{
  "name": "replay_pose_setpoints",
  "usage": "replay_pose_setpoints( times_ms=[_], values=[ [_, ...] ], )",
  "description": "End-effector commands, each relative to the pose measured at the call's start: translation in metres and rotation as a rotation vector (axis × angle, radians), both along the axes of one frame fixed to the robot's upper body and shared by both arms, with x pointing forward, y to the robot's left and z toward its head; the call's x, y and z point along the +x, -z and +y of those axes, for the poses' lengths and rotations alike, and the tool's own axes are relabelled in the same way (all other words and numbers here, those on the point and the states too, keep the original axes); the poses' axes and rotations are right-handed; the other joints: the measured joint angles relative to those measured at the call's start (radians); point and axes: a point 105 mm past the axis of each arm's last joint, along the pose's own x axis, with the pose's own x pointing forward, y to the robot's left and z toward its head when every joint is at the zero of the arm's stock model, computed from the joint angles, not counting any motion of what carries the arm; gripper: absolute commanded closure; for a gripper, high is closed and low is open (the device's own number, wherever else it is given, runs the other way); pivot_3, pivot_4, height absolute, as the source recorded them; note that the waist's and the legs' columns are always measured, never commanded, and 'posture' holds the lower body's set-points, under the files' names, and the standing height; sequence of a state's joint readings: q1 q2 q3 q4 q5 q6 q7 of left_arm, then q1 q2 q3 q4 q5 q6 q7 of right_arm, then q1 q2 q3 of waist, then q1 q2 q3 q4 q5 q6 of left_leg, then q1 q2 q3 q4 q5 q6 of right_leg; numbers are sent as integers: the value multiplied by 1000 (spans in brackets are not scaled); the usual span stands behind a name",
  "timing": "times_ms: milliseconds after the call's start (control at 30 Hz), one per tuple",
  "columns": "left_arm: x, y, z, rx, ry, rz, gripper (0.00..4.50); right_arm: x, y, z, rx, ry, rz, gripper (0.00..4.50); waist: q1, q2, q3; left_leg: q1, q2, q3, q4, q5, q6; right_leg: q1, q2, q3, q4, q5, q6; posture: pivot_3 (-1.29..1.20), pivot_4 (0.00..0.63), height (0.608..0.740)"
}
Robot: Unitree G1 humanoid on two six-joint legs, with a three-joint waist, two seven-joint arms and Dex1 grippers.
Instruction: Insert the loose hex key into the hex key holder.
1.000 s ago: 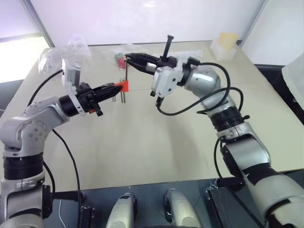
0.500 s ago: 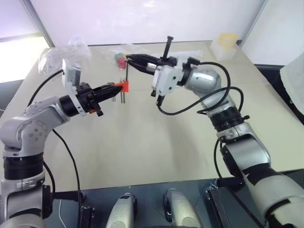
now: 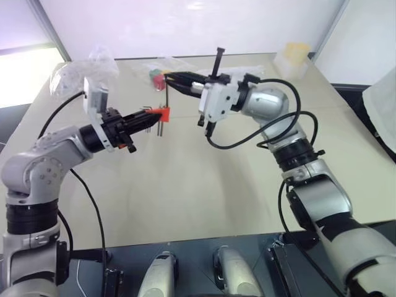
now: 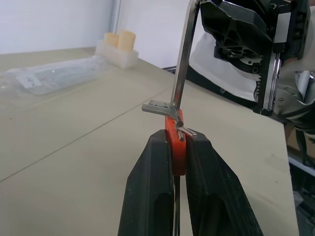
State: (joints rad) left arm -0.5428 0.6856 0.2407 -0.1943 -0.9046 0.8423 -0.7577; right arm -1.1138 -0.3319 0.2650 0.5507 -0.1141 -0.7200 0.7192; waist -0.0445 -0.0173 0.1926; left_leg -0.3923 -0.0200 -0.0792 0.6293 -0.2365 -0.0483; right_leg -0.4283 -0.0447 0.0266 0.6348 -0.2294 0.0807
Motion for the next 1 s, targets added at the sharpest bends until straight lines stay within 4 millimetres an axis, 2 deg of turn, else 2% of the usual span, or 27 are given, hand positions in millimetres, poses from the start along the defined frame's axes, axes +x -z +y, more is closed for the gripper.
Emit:
replay_pose_setpoints(
  times_ms=[33,1000],
  values=[
    [-8,-16,-3,-8,21,-82,4500,-11,-9,10,-7,-50,-31,4470,0,0,0,0,0,0,0,0,0,0,0,0,0,0,0,0,150,740],
    [-10,-19,-4,-14,24,-89,4500,3,-5,0,-35,20,10,4470,0,0,0,0,0,0,0,0,0,0,0,0,0,0,0,0,150,740]
  ],
)
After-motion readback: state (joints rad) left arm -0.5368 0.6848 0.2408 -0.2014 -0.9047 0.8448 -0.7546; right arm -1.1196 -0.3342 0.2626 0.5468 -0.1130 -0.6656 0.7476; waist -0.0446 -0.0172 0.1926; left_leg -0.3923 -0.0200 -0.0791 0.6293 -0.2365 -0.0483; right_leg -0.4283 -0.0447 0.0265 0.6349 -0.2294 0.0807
